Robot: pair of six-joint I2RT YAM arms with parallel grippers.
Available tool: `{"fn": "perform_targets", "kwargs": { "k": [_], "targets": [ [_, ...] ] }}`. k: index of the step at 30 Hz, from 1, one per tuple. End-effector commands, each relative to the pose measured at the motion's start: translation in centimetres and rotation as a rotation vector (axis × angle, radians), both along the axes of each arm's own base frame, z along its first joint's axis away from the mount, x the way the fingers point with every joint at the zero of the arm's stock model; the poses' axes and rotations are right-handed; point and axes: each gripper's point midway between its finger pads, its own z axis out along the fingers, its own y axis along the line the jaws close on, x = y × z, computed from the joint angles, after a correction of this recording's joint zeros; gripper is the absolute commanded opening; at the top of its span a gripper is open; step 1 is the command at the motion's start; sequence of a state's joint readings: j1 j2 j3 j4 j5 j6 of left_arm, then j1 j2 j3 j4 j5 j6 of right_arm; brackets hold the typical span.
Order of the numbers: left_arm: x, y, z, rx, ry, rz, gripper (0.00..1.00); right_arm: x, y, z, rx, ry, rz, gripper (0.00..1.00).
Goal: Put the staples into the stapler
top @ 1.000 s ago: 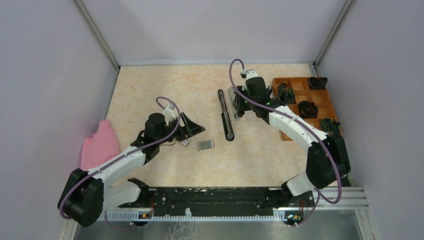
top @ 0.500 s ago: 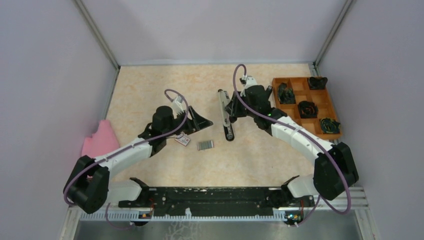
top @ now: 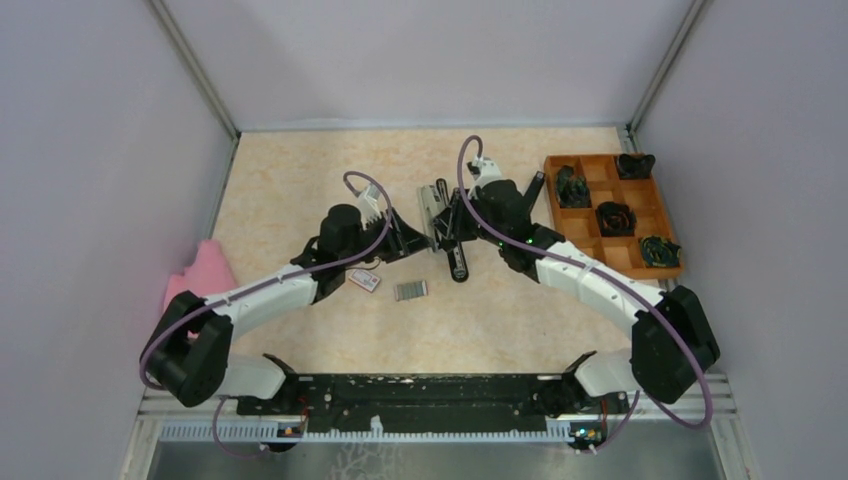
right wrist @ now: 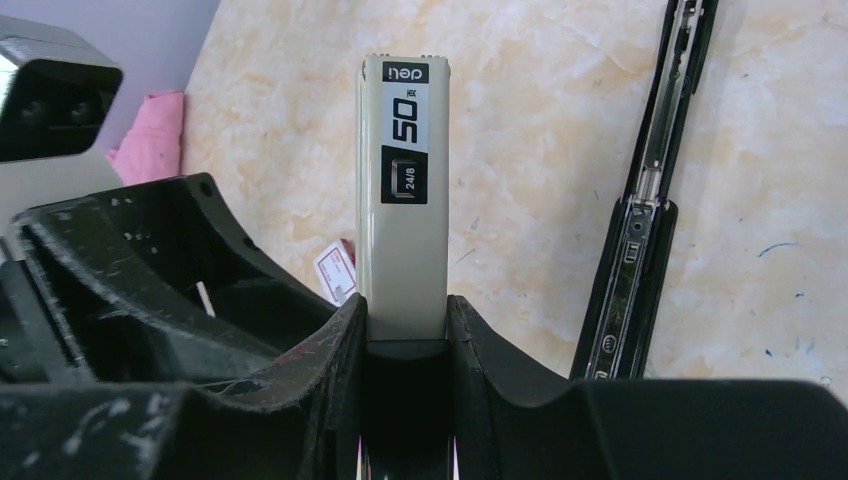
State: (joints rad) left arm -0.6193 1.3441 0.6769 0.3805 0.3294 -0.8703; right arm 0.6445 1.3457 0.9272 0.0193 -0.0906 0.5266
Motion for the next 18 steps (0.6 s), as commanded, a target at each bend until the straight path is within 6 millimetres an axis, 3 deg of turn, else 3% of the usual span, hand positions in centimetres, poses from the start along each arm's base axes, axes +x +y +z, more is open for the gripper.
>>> {"fn": "perform_targets", "kwargs": {
  "k": [1, 12, 18],
  "targets": [
    [0.9, -0.5, 0.7, 0.011, -0.037, 0.018, 0.48, 0.0, 1.1, 7.0, 0.17, -0.17, -0.001, 0.0],
    [1.5, -1.3, 0.1, 0.03, -0.037, 0.019, 0.34, -1.2, 2.4, 7.8, 0.209, -0.172, 0.049, 0.0],
    [1.9, -0.8, -0.4, 0.068, -0.055, 0.048, 0.1, -1.6, 2.5, 7.3, 0.179, -0.156, 0.073, 0.0]
  ]
}}
